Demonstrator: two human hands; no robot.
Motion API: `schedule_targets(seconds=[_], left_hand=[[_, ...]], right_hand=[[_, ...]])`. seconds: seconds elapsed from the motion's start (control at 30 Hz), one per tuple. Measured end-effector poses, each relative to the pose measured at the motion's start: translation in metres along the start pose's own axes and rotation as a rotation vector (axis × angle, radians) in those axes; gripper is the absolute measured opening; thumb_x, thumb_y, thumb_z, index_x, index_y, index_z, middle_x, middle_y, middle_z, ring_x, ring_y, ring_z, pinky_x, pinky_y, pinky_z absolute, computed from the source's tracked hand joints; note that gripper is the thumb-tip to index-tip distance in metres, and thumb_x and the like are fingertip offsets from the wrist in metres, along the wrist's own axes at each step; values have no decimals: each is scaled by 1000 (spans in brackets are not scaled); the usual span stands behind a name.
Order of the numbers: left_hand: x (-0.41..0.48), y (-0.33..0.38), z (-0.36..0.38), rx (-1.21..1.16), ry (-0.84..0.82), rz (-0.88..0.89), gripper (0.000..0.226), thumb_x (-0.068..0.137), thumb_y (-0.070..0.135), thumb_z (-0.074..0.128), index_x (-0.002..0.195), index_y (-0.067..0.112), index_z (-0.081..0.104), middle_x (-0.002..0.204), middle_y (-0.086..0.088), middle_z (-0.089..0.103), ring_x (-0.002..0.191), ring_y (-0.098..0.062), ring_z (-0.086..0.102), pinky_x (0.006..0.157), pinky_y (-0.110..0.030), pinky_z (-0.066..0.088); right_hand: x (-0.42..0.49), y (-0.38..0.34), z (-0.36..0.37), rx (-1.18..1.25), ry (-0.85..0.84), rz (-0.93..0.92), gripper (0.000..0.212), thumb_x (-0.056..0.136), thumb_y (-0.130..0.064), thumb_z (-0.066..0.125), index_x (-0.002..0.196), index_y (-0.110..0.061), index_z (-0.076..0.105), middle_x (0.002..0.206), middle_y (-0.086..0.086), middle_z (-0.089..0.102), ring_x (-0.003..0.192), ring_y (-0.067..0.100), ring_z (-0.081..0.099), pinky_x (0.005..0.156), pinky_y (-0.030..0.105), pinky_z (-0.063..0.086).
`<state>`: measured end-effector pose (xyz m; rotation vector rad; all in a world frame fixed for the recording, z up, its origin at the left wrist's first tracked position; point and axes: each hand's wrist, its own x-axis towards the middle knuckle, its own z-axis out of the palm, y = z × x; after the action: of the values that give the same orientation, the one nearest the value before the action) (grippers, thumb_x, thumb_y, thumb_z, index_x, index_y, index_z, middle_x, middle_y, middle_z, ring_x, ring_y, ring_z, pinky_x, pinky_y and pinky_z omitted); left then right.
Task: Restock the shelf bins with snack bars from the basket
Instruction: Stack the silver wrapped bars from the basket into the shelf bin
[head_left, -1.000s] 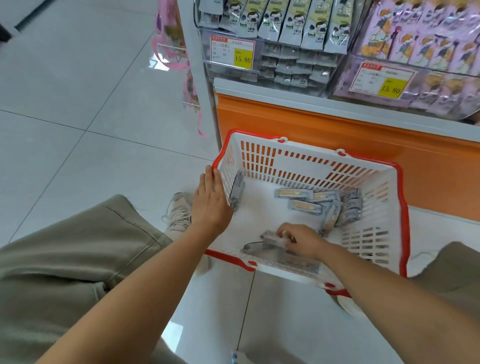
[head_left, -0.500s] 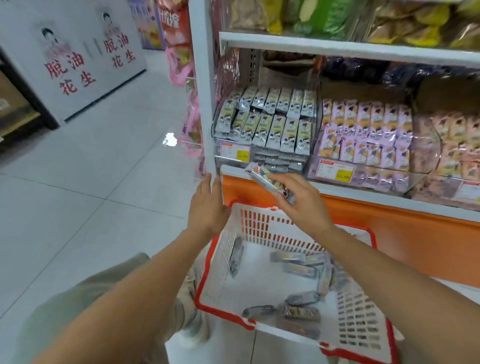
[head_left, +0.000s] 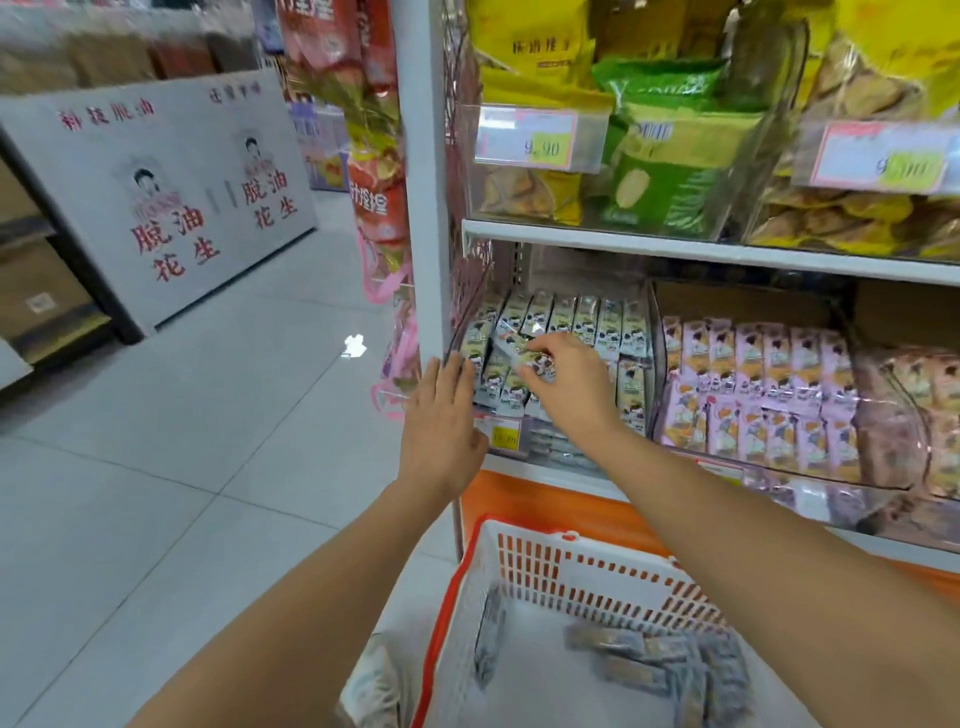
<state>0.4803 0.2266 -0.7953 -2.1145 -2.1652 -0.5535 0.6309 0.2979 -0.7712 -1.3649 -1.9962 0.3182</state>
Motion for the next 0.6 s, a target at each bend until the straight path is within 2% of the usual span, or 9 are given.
schedule_targets(seconds=[0.2,0.37,0.5,0.6], left_hand=[[7,-7,7,27,59,19,78,91,18,55,154,10,9,162,-9,5,150,-28,-2,120,-38,-2],[4,-10,11,34,109,49,78,85,11,59,153,6,19,161,-12,15,149,-33,8,117,-37,-1],[4,-11,9,44,98,47,78,89,14,53,154,8,11,162,-9,8,149,-30,2,115,-34,-8],[3,-11,8,48,95,39,78,91,15,51,154,9,7,163,-7,5,149,-28,-1,116,-34,-7]], right_hand=[[0,-1,19,44,-95,-16,55,90,-40,64,138,-17,52,128,3,53,116,19,51,95,29,40],[-11,5,20,130,-205,-44,67,90,-28,64,150,-17,36,140,1,42,127,15,41,101,19,29],[-12,4,21,125,-112,-35,62,90,-28,66,146,-16,43,138,1,47,121,17,50,102,25,37],[-8,-2,28,149,-16,13,59,88,-28,70,141,-11,50,131,4,53,115,21,55,101,35,46]])
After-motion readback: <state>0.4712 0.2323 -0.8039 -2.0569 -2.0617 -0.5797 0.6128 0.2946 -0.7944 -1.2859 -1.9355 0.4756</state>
